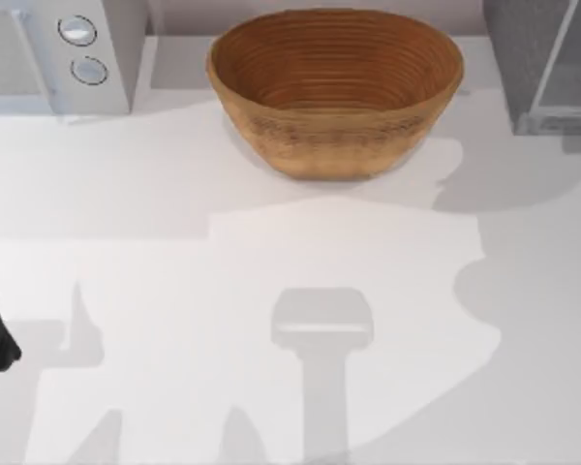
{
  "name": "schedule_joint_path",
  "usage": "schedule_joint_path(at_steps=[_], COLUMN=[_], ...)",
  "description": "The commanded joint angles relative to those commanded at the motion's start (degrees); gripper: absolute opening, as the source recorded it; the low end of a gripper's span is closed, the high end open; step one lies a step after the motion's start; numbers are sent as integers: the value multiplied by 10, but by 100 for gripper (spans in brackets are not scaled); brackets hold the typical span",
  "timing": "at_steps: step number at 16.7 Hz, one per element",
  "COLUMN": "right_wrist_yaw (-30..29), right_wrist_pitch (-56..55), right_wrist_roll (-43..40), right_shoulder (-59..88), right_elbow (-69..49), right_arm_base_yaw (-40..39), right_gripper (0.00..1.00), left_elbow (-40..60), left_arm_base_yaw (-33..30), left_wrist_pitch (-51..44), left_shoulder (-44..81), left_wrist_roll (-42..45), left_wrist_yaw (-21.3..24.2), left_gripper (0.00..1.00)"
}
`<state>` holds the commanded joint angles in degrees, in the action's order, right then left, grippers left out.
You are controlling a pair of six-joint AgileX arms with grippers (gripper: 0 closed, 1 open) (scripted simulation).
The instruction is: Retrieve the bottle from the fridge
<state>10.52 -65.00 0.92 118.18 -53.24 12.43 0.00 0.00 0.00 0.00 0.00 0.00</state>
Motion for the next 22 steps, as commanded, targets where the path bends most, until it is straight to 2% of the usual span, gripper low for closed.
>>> schedule_joint_path(at_steps=[5, 11, 16, 22], right_wrist_yaw=[-1, -14, -16, -16], right_wrist_pitch=[9, 68, 75, 75], right_wrist_roll=[0, -1, -1, -1], right_shoulder=[16, 85, 90, 90], right_elbow=[-21, -154, -164, -164], right_arm_base_yaw=[0, -13, -15, -15], right_gripper=[100, 100, 100, 55], left_elbow=[0, 0, 0, 0], left_arm_base_yaw=[0, 0, 0, 0], left_wrist_pitch=[0, 0, 0, 0], left_shoulder=[0, 0, 0, 0], left_wrist_roll=[0, 0, 0, 0], left_wrist_yaw=[0, 0, 0, 0], left_gripper=[100, 100, 100, 100])
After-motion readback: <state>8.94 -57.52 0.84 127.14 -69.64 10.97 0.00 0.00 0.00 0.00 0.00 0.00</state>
